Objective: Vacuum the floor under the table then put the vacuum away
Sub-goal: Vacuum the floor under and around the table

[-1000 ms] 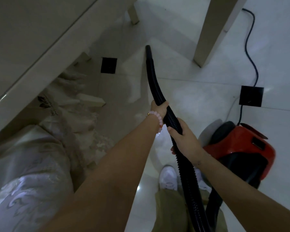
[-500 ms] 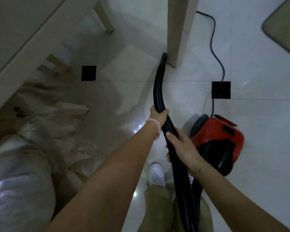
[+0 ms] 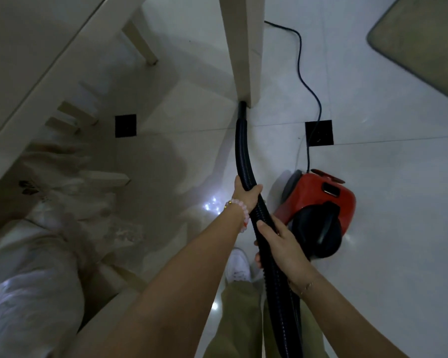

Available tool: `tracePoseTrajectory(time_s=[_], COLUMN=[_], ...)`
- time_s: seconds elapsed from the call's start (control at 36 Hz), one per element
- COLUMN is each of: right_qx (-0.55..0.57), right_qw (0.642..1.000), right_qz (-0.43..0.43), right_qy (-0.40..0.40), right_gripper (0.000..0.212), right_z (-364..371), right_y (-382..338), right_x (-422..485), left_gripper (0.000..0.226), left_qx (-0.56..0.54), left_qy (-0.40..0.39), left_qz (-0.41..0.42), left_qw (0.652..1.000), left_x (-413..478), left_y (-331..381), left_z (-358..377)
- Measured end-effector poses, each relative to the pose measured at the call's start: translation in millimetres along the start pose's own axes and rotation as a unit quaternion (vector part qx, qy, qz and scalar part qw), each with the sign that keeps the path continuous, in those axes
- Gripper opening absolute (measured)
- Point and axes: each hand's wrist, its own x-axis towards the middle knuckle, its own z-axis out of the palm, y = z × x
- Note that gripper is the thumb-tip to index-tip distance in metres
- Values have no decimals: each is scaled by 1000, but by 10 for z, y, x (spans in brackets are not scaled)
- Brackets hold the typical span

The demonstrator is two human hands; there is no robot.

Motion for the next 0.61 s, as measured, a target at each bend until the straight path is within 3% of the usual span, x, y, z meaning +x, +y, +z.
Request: tracePoseTrajectory(time_s=[0.11, 0.36, 0.61], right_qx=[3, 7, 1], right_qw=[1000, 1000, 1000], right_qz=[0, -16, -26], right_qy=[3, 5, 4], right_gripper=[29, 10, 15], right_z=[-21, -58, -145], right_y=[6, 49, 112], right_x=[-33, -145, -177], left_gripper=[44, 59, 68], left_qx=[12, 35, 38], left_qy=[1, 2, 4], left_qz=[-2, -10, -13], left_qw=[1000, 999, 999], left_x=[-22, -85, -161], left_y=[-11, -134, -132], left_z=[30, 68, 168])
